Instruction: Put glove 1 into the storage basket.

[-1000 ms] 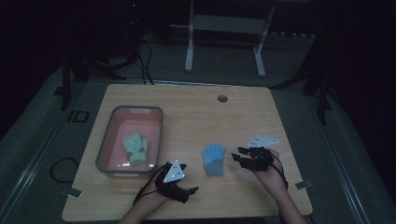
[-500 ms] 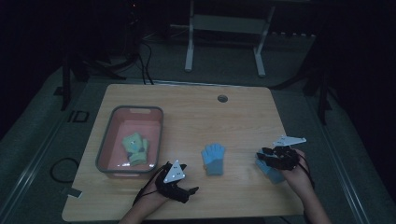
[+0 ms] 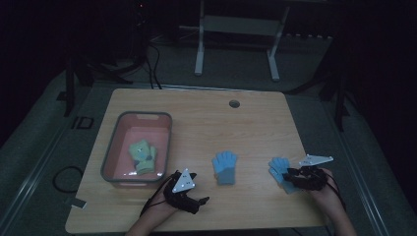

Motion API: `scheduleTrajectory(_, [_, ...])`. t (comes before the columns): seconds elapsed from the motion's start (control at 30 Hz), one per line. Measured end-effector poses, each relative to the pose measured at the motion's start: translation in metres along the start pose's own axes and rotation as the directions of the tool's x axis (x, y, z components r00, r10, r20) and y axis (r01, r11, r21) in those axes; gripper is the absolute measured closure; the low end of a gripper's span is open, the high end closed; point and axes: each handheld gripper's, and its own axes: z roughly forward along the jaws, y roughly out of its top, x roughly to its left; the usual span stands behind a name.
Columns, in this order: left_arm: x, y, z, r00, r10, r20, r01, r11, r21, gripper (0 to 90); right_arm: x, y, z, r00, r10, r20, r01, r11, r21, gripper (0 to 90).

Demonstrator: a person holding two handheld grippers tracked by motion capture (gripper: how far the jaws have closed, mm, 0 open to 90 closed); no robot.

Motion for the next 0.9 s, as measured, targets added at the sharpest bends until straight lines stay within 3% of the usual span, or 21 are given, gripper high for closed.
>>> scheduleTrajectory(0.13, [0.0, 0.0, 0.0, 1.0, -0.001, -0.001, 0.001, 1.0, 0.0, 8.7, 0.0, -0.005, 0.003, 0.9998, 0.02, -0.008, -0.02, 1.0, -0.008, 65.4])
scheduleTrajectory(0.27, [0.0, 0.0, 0.0, 1.0, 0.0, -0.001, 0.0, 1.0, 0.0, 8.7, 0.002, -0.005, 0.003, 0.9994, 0.032, 0.007, -0.032, 0.999, -0.011, 80.0])
scheduleTrajectory(0.37, [0.0, 0.0, 0.0, 1.0, 0.001, -0.001, -0.001, 1.0, 0.001, 8.7, 0.004, -0.006, 0.004, 0.9983, 0.054, 0.019, -0.054, 0.998, -0.019, 83.5])
scheduleTrajectory(0.4, [0.0, 0.0, 0.0, 1.0, 0.001, -0.001, -0.001, 1.0, 0.003, 8.7, 0.004, -0.006, 0.004, 0.9964, 0.083, 0.02, -0.082, 0.996, -0.023, 84.2])
scheduleTrajectory(0.43, [0.0, 0.0, 0.0, 1.0, 0.002, -0.002, -0.002, 1.0, 0.004, 8.7, 0.004, -0.005, 0.003, 0.9896, 0.142, 0.024, -0.141, 0.99, -0.024, 85.3])
scheduleTrajectory(0.57, [0.0, 0.0, 0.0, 1.0, 0.002, -0.002, -0.002, 1.0, 0.003, 8.7, 0.015, 0.006, -0.004, 0.984, 0.167, 0.061, -0.165, 0.985, -0.043, 86.5])
scheduleTrajectory(0.63, [0.0, 0.0, 0.0, 1.0, 0.003, -0.002, -0.003, 1.0, 0.003, 8.7, 0.02, 0.015, -0.009, 0.9782, 0.198, 0.061, -0.194, 0.978, -0.074, 86.5])
scheduleTrajectory(0.7, [0.0, 0.0, 0.0, 1.0, 0.004, -0.001, -0.004, 1.0, 0.003, 8.7, 0.027, 0.025, -0.012, 0.9768, 0.195, 0.089, -0.187, 0.978, -0.091, 86.5])
scheduleTrajectory(0.77, [0.0, 0.0, 0.0, 1.0, 0.002, 0.0, -0.002, 1.0, 0.002, 8.7, 0.031, 0.035, -0.015, 0.968, 0.228, 0.106, -0.216, 0.97, -0.113, 86.5])
scheduleTrajectory(0.9, [0.0, 0.0, 0.0, 1.0, 0.003, 0.0, -0.003, 1.0, -0.001, 8.7, 0.046, 0.051, -0.014, 0.9567, 0.248, 0.152, -0.229, 0.964, -0.134, 86.4])
